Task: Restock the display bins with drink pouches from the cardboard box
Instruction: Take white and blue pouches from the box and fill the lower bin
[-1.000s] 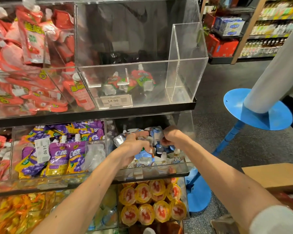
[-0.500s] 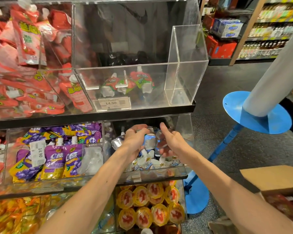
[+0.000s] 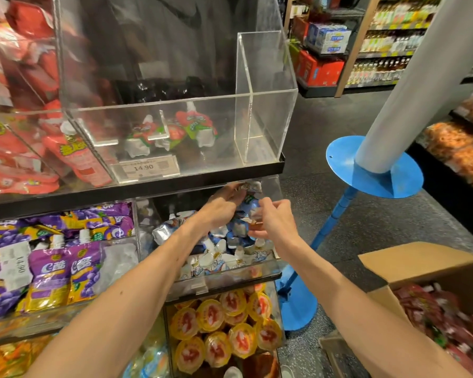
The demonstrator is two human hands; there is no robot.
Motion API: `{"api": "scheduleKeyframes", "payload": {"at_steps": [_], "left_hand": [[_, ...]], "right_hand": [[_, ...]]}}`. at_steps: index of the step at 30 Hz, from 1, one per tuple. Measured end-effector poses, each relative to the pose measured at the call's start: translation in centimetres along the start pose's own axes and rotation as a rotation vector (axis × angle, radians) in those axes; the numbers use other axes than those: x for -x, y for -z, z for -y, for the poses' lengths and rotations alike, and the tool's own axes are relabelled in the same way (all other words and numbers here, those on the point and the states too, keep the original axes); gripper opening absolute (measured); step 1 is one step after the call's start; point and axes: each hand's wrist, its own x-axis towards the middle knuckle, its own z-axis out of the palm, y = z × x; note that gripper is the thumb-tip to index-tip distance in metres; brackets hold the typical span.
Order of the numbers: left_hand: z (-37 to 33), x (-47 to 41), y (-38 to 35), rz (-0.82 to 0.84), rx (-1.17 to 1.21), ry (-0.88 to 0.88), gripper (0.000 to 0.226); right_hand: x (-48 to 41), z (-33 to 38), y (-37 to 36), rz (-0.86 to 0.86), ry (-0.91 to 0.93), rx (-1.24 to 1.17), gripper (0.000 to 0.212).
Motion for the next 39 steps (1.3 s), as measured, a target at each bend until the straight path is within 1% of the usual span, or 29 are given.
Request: {"api": "scheduleKeyframes", "payload": {"at_steps": [2,4,6,7,8,10,12,15,17,21,25,28,30,32,34,36,37,39], "left_hand": [[0.7,-1.3,0.0,-0.017,-0.062,0.045,0.036],[1.5,-2.2,0.2,-0.104,-0.193,0.095,0.035],[3.1,-3.1,0.4,-0.225,-0.276,0.076,0.032],[3.7,-3.4,0.4,-0.236,-0.313,0.049,0.035],[4.2,-3.7,0.3,-0.199,-0.374,0.016,0.040],[4.6,-4.7,-0.3,-0.062,-0.536,-0.066,0.049],[4.4,-5.7,-1.4,0.014,-0.698,-0.137,0.048],[3.7,-6.7,-2.6,0.057,-0.961,-0.194,0.059],[3.7,-6.7,-2.7,0.042,-1.061,-0.193,0.055],[3.8,-5.8,-1.7,0.008,-1.050,-0.231,0.035],[4.7,-2.9,2.5,0.022,-0.995,-0.274,0.019],[5.7,0.4,4.8,0.011,-0.851,-0.257,0.023],[5.8,1.8,5.1,-0.005,-0.812,-0.233,0.022],[5.7,2.3,5.1,0.000,-0.815,-0.206,0.019],[5.7,2.7,5.1,-0.003,-0.831,-0.200,0.017],[5.7,3.1,4.9,-0.042,-0.805,-0.171,0.020],[5.7,3.2,4.7,-0.068,-0.796,-0.140,0.021],[5.6,3.2,4.1,-0.089,-0.829,-0.059,0.024]], "right_hand": [[0.1,0.1,-0.2,-0.030,0.034,-0.011,0.017],[0.5,-0.1,-0.1,-0.058,0.113,0.049,0.016],[1.2,-1.1,0.4,-0.094,0.236,0.243,0.019],[1.6,-1.7,0.8,-0.108,0.293,0.351,0.020],[2.0,-2.2,1.2,-0.122,0.331,0.434,0.022],[2.6,-2.7,1.9,-0.151,0.365,0.533,0.024],[2.7,-2.8,2.3,-0.180,0.382,0.605,0.025],[2.6,-2.6,2.5,-0.209,0.399,0.683,0.025],[2.6,-2.7,2.3,-0.215,0.412,0.712,0.023],[2.5,-2.9,1.8,-0.210,0.490,0.744,0.022],[2.1,-2.7,0.5,-0.196,0.552,0.779,0.024],[0.7,-2.6,-1.1,-0.161,0.501,0.862,0.025],[-0.4,-2.2,-2.1,-0.143,0.386,0.915,0.024],[-1.5,-2.0,-2.9,-0.137,0.304,0.970,0.028],[-2.4,-2.1,-3.7,-0.114,0.291,0.967,0.035],[-3.0,-2.0,-4.7,-0.086,0.301,0.926,0.040],[-3.4,-2.0,-5.0,-0.051,0.289,0.944,0.039],[-3.9,-1.7,-5.3,0.073,0.263,1.064,0.032]]}}
